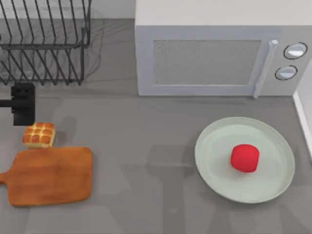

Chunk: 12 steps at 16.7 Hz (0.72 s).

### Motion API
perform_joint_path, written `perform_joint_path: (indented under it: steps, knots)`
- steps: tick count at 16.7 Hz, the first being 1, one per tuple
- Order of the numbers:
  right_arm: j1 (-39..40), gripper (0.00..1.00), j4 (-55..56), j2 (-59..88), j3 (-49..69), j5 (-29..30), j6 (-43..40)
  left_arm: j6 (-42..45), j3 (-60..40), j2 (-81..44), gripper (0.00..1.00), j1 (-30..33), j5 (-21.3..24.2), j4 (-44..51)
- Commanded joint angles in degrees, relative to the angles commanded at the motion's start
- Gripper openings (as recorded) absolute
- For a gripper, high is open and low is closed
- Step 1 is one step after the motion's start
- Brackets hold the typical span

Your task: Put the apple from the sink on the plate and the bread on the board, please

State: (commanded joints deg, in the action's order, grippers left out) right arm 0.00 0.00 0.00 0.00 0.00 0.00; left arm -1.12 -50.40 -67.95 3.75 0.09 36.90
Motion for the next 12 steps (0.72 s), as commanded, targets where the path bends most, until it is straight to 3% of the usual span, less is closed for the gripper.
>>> perform_joint_path:
  steps: [7,12]
  knots:
    - [0.00,1.00,0.00,0.00,0.00,0.00,0.00,-0.46,-23.93,-34.26,1.00,1.77,-0.05,17.48]
    - [0.00,1.00,0.00,0.00,0.00,0.00,0.00,-0.53,-31.22,-44.21,1.00,2.37,-0.02,22.50]
